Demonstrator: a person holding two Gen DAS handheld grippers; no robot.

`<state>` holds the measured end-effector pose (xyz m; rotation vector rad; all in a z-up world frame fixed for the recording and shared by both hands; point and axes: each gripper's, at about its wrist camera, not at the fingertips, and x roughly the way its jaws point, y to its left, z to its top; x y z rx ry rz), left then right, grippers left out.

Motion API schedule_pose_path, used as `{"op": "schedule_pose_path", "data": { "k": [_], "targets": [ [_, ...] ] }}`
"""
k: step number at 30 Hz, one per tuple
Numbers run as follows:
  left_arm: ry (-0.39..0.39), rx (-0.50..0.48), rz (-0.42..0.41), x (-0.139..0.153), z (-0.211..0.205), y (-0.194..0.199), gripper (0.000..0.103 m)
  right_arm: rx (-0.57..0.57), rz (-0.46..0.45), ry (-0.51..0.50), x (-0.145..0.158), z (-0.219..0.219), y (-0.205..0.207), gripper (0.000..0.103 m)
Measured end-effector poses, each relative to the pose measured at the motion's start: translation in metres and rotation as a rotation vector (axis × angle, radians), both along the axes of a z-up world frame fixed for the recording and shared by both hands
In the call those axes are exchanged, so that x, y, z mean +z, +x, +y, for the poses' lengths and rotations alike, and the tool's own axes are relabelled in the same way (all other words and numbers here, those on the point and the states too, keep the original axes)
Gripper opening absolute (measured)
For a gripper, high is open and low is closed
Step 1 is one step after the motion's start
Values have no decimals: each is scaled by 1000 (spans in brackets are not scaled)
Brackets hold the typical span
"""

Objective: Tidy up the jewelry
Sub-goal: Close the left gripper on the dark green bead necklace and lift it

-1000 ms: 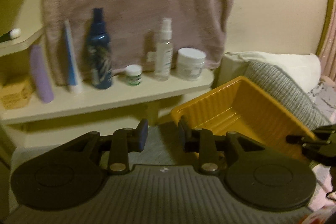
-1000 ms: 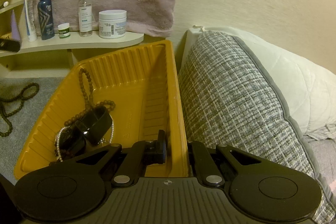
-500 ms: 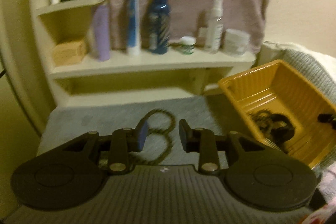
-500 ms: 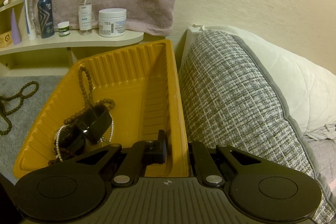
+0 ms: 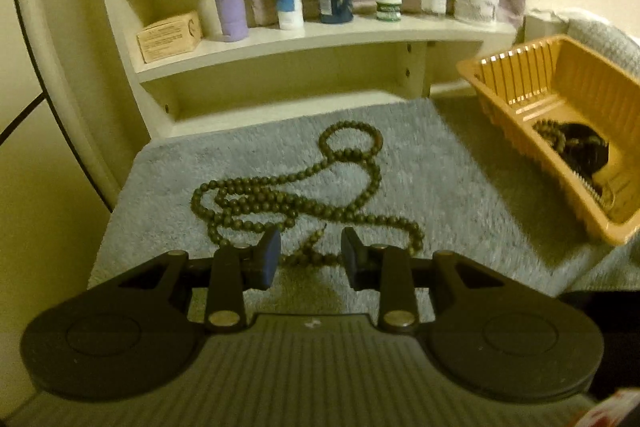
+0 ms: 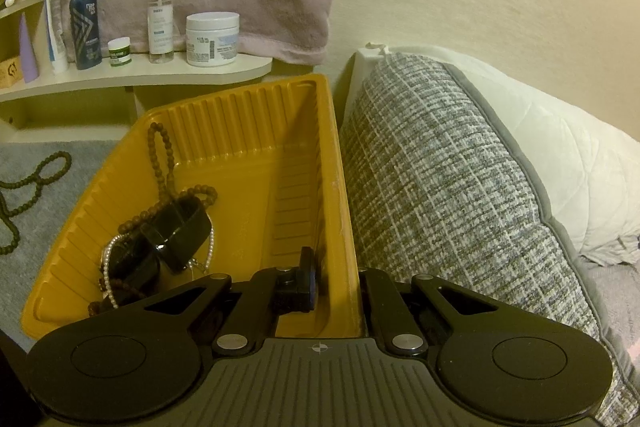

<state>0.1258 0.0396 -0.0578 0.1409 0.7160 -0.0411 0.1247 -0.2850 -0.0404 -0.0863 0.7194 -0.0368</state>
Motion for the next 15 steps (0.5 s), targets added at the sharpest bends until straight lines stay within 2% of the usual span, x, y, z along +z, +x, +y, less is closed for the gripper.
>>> {"op": "schedule_pose_path", "data": {
  "k": [8,15],
  "targets": [
    [117,-92,11,-11,-2,-3,29,1,6,-3,-1,0,1,6],
    [355,-234,8,-26,-5,-5,29,-2,9,-2,-2,-1,2,6]
  ]
}}
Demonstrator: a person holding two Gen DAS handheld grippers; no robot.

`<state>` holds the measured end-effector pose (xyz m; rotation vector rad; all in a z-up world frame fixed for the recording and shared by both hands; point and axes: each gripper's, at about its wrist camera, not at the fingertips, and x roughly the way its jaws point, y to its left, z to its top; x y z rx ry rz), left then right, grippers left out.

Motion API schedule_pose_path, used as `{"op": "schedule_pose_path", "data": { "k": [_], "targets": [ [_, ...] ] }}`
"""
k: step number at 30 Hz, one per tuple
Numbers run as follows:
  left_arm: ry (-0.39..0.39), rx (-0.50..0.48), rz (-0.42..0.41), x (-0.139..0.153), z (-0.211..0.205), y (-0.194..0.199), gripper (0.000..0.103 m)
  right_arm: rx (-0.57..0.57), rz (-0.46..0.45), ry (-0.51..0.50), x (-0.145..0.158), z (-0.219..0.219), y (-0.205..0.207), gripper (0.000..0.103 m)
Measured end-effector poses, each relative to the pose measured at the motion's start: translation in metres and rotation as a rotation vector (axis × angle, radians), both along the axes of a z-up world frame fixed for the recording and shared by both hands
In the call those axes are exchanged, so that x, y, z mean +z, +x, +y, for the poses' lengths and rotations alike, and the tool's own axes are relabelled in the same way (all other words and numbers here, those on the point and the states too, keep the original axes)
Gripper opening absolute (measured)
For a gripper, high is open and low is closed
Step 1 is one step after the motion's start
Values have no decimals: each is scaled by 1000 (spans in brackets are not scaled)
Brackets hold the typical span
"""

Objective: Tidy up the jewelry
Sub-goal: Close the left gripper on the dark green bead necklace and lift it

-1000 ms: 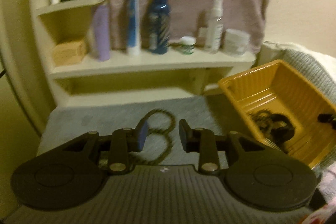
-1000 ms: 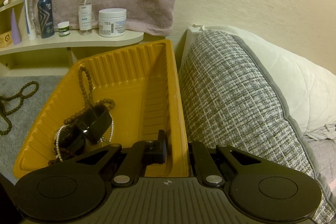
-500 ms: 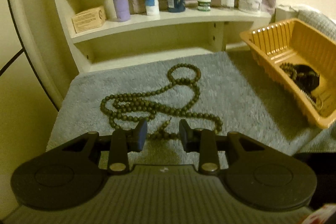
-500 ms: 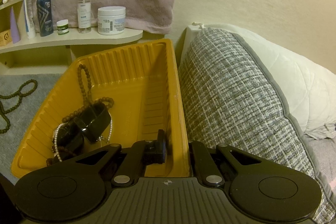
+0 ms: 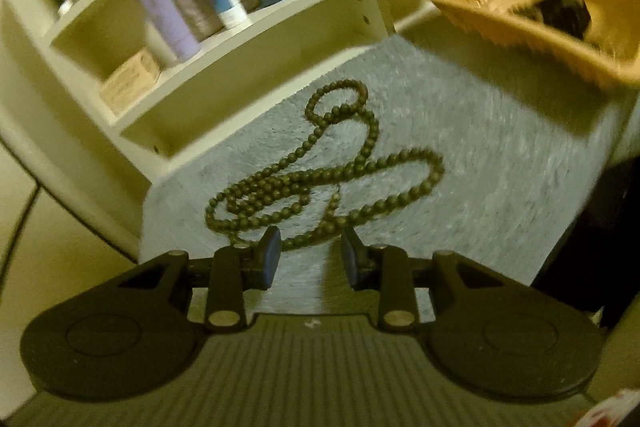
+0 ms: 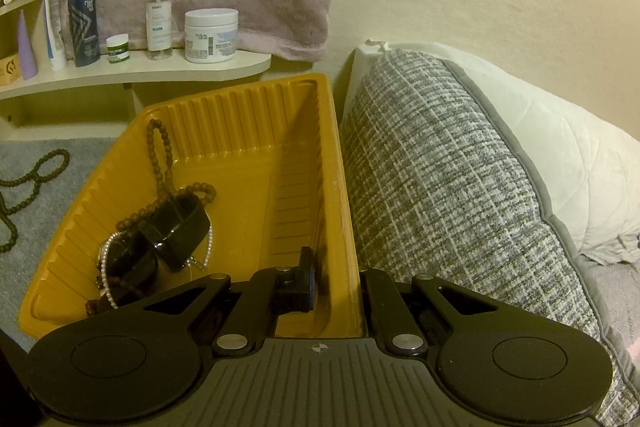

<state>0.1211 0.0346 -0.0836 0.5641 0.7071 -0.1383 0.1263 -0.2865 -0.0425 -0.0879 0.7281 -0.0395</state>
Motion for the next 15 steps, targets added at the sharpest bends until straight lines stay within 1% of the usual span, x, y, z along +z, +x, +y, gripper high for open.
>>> {"op": "schedule_pose_path", "data": {
  "k": [3,8,11,13,15],
  "targets": [
    [101,-66,-6,-6,-1,3,29,2,1,-1,0,0,1,6],
    [285,-225,-15,-18,-2,4,29,-1,2,1,-1,-1,1,6],
    [339,-287,-25,-22,-2,5,29,-5,4,0,-2,-2,1,7],
    [359,-328,-27,-25,-1,5,25,-5,6,-1,-3,-1,2,7],
    [381,-379,-24,-28,-1,4,17,-4,6,-2,-3,-1,2,7]
  ]
}}
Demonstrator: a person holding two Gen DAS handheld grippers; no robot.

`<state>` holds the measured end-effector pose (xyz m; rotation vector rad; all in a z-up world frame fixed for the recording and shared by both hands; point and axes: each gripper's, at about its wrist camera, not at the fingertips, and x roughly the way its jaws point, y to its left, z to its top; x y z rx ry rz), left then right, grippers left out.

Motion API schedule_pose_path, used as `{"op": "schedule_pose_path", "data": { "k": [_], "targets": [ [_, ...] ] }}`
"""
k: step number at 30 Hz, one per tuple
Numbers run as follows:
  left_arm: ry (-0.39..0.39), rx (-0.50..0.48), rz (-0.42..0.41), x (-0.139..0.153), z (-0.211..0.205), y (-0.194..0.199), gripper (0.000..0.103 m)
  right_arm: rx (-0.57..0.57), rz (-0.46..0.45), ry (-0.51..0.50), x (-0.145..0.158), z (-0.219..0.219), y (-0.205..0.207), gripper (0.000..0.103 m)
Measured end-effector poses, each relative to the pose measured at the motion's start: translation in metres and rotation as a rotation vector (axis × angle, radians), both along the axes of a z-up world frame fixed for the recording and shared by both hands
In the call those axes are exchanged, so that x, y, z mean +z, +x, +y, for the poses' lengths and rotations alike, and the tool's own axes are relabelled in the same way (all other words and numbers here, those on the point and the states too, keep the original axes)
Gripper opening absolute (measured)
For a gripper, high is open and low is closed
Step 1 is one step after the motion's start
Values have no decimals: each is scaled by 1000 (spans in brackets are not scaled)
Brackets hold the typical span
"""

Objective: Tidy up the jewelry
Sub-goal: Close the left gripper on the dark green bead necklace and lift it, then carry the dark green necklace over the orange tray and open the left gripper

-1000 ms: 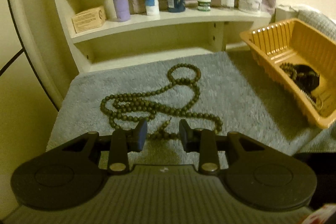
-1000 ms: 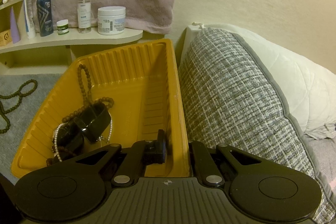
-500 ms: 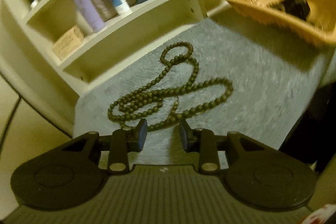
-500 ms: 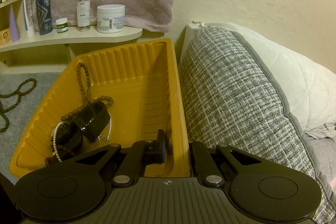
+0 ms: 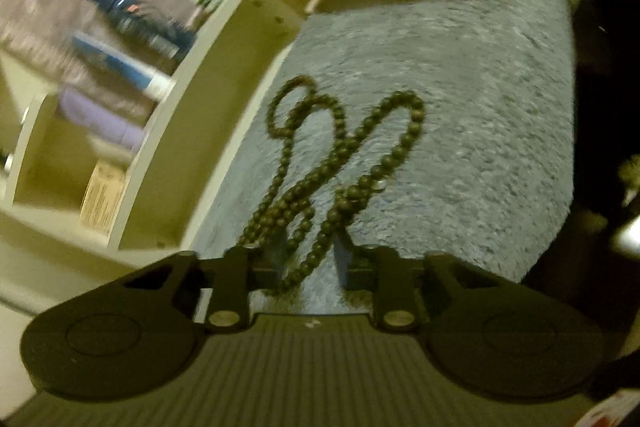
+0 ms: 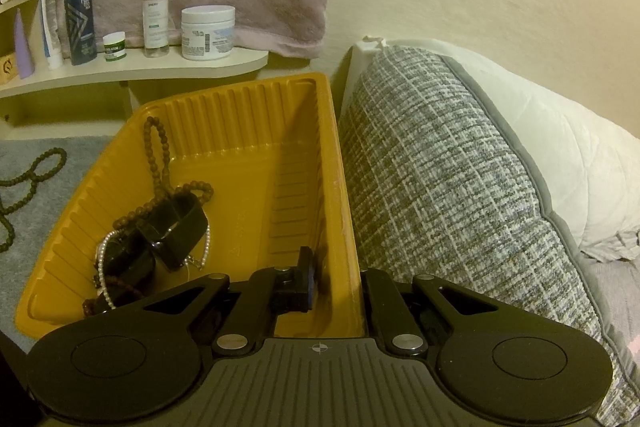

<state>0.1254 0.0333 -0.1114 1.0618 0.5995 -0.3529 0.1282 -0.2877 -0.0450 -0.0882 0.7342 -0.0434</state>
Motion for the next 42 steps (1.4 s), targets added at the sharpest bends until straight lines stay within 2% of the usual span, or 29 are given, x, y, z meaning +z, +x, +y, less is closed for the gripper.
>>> {"op": "schedule_pose_path", "data": {
  "k": [3,6,10,13,21,29,38,42],
  "targets": [
    [42,-74,-3,-6,1,-4,7,-1,0,1,0,0,0,7],
    [48,-89,-9,-9,1,-6,6,0,0,1,0,0,0,7],
    [2,-79,-43,3,4,-8,6,1,-1,-1,0,1,0,7],
    [-49,-63,-82,24,8,-5,6,1,-2,-1,1,1,0,7],
    [-99,-92,-219,86,7,-1,6,3,-2,-4,2,3,1,7],
    [-147,-126,-285,139,3,8,6,4,-5,-3,3,3,1,7],
    [-185,-148,-351,180,-1,14,6,7,-11,-1,5,3,1,7],
    [-225,-157,-367,205,-1,19,6,10,-15,-2,5,3,2,7]
  ]
}}
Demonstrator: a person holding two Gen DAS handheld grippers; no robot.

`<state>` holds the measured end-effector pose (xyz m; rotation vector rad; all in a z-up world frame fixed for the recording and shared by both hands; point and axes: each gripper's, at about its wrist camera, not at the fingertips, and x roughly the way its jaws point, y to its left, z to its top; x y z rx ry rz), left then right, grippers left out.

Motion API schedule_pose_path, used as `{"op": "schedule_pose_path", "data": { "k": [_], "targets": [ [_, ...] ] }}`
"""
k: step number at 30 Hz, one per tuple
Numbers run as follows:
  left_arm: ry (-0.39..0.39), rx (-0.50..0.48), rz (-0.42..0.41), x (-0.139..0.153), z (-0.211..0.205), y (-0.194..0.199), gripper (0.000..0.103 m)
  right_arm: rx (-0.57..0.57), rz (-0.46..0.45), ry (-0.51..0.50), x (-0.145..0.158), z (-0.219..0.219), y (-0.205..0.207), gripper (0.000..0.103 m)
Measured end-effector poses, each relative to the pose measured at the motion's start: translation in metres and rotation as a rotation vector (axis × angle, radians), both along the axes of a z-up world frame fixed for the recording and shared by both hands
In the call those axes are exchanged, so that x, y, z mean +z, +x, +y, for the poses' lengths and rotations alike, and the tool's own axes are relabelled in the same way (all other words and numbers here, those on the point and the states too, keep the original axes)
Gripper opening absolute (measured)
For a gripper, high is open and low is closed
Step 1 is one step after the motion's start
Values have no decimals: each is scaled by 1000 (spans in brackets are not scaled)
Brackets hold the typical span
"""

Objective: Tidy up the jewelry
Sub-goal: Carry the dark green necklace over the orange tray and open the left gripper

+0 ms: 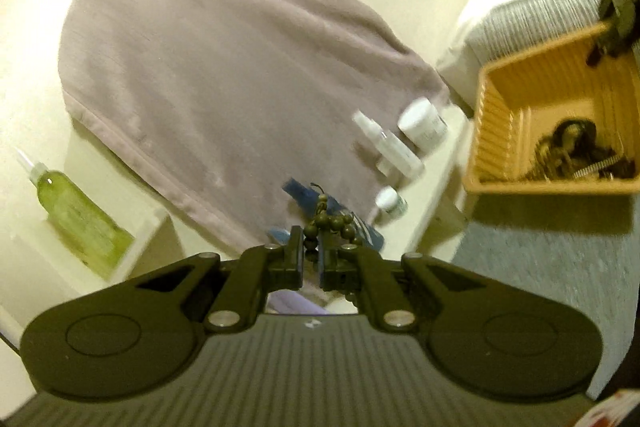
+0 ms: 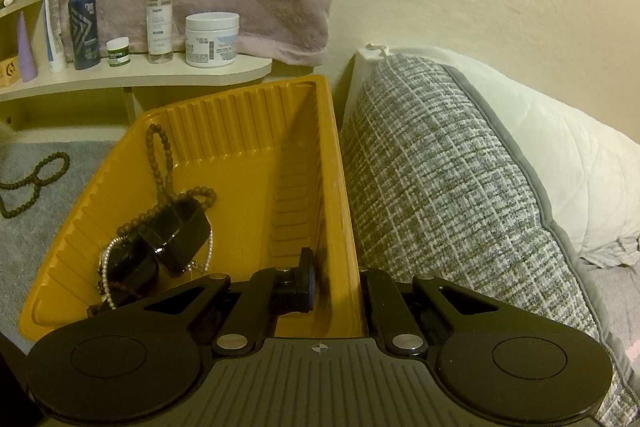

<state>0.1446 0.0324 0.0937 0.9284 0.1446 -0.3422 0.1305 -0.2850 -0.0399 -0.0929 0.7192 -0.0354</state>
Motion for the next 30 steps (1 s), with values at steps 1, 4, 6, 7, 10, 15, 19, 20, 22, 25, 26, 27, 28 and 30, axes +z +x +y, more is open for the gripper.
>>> {"op": "schedule_pose_path", "data": {
  "k": [1,4,6,7,10,15,19,20,22,25,26,27,28,30],
  "targets": [
    [-12,-4,-4,8,0,2,6,0,-1,0,0,0,0,7],
    [-48,-15,-18,29,-1,8,6,1,-3,1,0,0,0,7],
    [-63,-20,-30,42,-3,11,6,2,-4,1,0,0,0,7],
    [-71,-25,-37,49,-4,12,6,2,-4,0,0,0,0,7],
    [-89,-34,-55,70,-9,16,6,2,-6,0,0,1,0,7],
    [-127,-54,-93,100,-18,21,6,2,-10,0,1,2,0,7],
    [-154,-73,-120,124,-26,25,6,4,-13,1,2,3,-1,7],
    [-160,-79,-125,130,-28,25,6,4,-13,0,2,3,-1,7],
    [-174,-92,-130,140,-33,26,6,3,-13,3,2,3,-1,7],
    [-192,-113,-135,155,-42,29,6,3,-14,3,2,3,-1,7],
    [-197,-120,-138,159,-45,29,6,4,-14,3,2,3,-1,7],
    [-201,-129,-139,163,-50,30,6,4,-14,3,2,3,-1,7],
    [-206,-136,-135,168,-54,31,6,4,-14,3,2,3,-1,6],
    [-219,-150,-125,175,-62,34,6,4,-14,4,2,3,-1,6]
  ]
}}
